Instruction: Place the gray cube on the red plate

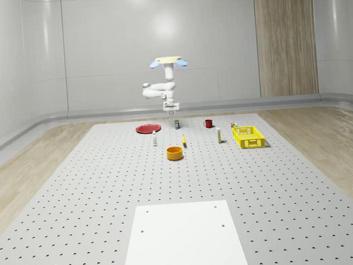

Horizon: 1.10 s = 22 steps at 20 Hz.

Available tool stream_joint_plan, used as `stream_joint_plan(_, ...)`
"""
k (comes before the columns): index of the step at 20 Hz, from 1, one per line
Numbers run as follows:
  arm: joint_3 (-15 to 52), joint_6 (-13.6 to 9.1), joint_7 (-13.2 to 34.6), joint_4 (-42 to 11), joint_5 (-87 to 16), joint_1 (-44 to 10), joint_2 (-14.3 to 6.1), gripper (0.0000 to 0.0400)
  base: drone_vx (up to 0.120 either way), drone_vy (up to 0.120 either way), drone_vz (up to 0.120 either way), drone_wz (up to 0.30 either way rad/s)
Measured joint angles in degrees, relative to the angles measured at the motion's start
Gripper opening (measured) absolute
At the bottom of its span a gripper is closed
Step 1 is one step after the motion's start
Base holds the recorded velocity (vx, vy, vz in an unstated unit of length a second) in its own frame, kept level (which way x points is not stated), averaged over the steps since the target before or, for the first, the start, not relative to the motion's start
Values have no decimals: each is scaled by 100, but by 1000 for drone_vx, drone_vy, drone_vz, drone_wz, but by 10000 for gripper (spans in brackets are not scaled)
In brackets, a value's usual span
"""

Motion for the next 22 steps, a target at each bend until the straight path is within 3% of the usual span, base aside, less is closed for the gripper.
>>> stream_joint_plan(11, 12, 87, 18, 4, 39, -23, -94, 251, -15, -120, 0, 0)
stream_joint_plan(17, 18, 129, 27, 6, 58, -34, -139, 251, -80, -120, 0, 0)
stream_joint_plan(22, 22, 161, 33, 8, 72, -43, -174, 251, 0, -120, -120, 0)
